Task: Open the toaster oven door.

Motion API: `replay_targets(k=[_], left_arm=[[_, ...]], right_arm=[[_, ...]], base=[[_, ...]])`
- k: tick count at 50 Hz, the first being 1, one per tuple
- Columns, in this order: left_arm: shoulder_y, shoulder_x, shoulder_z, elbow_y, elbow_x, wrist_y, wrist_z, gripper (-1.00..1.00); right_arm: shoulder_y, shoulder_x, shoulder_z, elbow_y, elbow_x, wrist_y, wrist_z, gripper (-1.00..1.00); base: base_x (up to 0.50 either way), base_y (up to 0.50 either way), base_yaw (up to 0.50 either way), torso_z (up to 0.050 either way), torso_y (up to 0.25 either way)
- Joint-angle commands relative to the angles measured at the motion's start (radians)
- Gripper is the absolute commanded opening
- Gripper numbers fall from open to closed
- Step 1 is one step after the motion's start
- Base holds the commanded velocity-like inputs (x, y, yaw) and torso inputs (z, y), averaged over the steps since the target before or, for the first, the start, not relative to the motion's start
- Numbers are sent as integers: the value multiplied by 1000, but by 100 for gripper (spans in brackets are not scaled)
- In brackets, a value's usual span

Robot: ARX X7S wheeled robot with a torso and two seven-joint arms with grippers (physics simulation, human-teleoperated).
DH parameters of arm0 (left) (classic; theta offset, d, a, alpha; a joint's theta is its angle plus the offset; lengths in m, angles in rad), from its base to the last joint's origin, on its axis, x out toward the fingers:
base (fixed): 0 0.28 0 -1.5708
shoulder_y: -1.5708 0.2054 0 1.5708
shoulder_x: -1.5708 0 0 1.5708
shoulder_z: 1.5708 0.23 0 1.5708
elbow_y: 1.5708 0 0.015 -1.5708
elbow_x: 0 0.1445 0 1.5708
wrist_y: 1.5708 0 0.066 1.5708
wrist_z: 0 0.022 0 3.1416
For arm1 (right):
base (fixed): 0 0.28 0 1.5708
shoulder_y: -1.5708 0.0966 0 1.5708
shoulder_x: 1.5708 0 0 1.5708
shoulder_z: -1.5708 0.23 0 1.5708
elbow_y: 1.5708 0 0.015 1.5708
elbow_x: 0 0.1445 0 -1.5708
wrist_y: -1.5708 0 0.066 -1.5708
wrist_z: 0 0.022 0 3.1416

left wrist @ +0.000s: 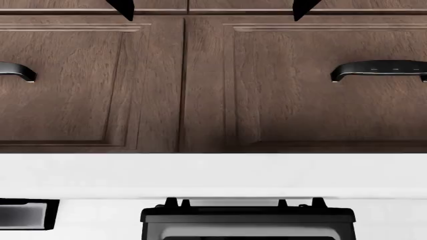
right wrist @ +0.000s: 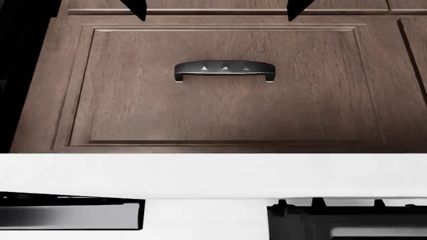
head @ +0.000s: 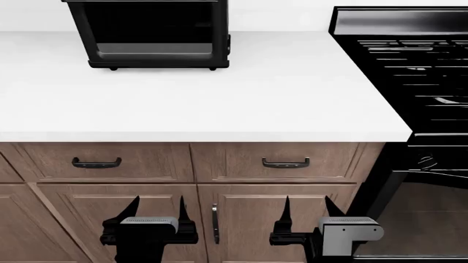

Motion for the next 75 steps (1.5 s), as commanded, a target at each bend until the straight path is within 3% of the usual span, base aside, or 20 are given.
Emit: replay_targets(k=[1, 10, 22, 34, 45, 51, 75], left_arm=[[1, -16, 19, 1, -16, 0, -16, 100], [12, -47, 49, 43, -56, -29, -37, 100], [-63, -107, 52, 249, -77, -240, -51, 100], [-289, -211, 69, 383, -60, -521, -13, 100], [-543, -244, 16, 440, -138, -774, 28, 100], [-570, -253, 19, 432, -139, -790, 28, 100], [-565, -265, 28, 436, -138, -775, 17, 100]], right_arm=[[-1, 16, -21, -6, 14, 8, 20, 100], [-15, 45, -55, -35, 54, 20, 35, 100], [84, 82, -59, -139, 91, 171, 52, 100], [347, 143, -39, -282, 166, 459, 33, 100], [548, 170, -41, -277, 207, 630, 21, 100], [550, 173, -46, -280, 217, 640, 18, 100], [519, 182, -50, -278, 234, 620, 26, 100]], base=[[0, 0, 0, 0, 0], [0, 0, 0, 8, 0], [0, 0, 0, 50, 0], [0, 0, 0, 50, 0], [0, 0, 0, 50, 0], [0, 0, 0, 49, 0], [148, -55, 0, 0, 0]])
